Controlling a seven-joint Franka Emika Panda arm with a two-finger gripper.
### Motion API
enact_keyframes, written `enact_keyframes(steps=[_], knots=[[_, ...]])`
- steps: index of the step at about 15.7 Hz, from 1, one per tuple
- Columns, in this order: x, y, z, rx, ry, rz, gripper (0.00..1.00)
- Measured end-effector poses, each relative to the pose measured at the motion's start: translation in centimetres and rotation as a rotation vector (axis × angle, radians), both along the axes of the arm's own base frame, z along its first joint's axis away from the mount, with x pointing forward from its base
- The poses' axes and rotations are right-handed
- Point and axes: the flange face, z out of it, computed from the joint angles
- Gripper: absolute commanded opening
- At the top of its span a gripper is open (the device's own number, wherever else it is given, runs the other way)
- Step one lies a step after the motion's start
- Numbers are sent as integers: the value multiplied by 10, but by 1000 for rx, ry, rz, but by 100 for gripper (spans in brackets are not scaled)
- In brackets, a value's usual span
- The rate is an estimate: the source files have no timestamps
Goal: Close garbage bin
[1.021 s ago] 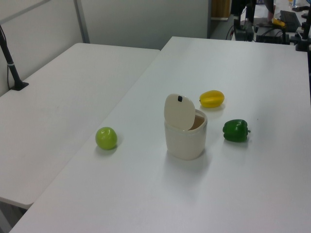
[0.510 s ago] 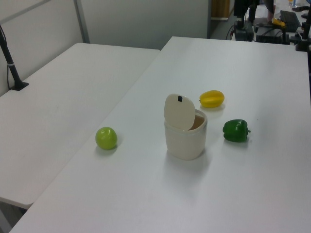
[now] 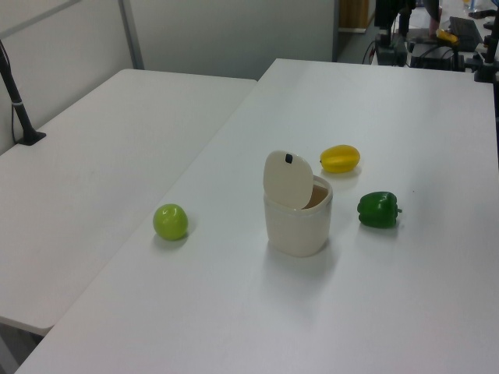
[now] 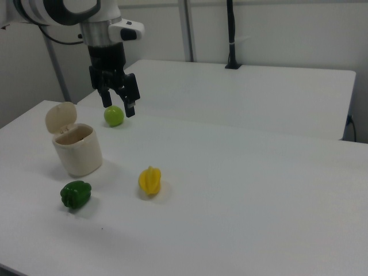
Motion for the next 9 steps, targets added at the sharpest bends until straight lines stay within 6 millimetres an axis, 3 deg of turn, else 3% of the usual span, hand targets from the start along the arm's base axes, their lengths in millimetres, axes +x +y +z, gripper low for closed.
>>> enact_keyframes(steps=[9], knots=[[13,8,-7,7,-45,15,100]])
